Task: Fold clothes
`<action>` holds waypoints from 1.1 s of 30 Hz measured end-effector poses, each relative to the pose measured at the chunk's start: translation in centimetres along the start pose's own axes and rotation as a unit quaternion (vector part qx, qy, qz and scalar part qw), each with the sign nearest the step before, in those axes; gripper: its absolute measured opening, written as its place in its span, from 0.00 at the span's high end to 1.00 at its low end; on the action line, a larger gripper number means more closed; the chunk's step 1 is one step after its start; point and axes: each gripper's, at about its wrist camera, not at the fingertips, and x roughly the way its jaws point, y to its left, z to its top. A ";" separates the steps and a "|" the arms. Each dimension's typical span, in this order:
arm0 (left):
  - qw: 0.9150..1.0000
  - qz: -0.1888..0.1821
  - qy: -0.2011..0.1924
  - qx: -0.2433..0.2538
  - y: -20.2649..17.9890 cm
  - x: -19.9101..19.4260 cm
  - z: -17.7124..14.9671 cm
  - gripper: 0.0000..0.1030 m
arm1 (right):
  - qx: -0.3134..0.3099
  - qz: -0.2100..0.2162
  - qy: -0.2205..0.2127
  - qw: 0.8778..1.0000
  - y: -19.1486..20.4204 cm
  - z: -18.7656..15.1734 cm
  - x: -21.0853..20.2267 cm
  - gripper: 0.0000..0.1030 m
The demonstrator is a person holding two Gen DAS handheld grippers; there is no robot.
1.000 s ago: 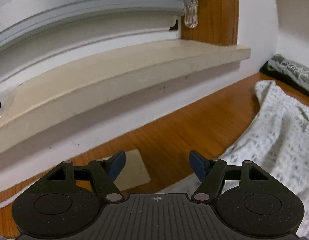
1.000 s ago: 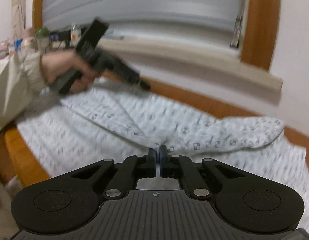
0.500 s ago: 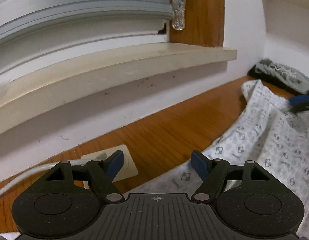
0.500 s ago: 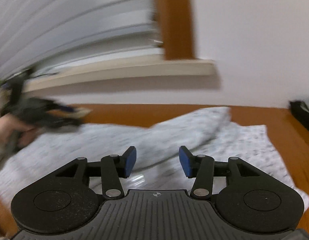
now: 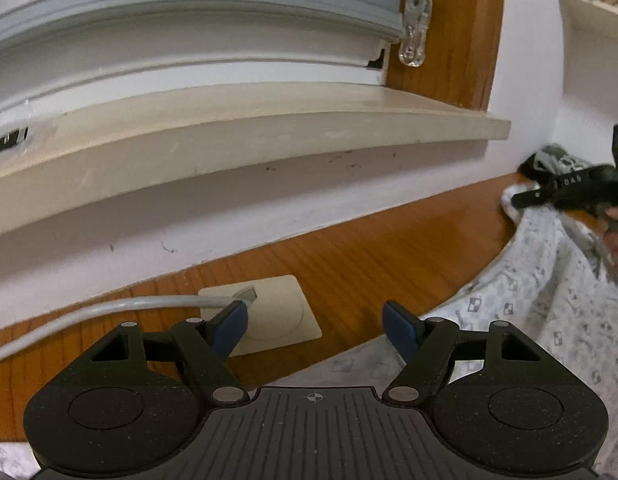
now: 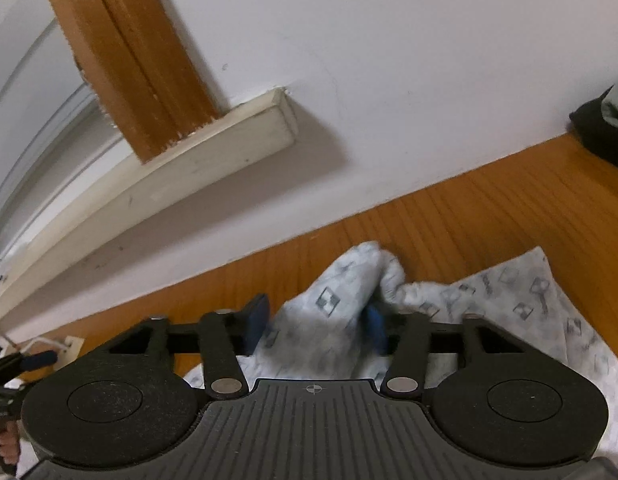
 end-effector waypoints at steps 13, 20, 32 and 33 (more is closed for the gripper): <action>1.000 0.010 -0.006 0.005 -0.1 -0.1 -0.1 0.22 | -0.037 -0.079 -0.090 0.992 -0.9 -0.1 -2.9 0.84; 0.998 -0.007 -0.041 0.047 -2.9 -2.2 0.0 0.24 | -0.054 -0.063 -0.078 0.993 -2.3 -1.4 -6.7 0.61; 0.982 -0.152 -0.015 0.114 -15.9 -5.8 -1.4 0.56 | -0.073 -0.004 -0.002 0.997 1.4 -2.6 -4.3 0.51; 0.980 -0.153 -0.011 0.125 -16.9 -5.7 -1.8 0.55 | -0.075 -0.007 -0.001 0.997 1.6 -2.6 -4.0 0.51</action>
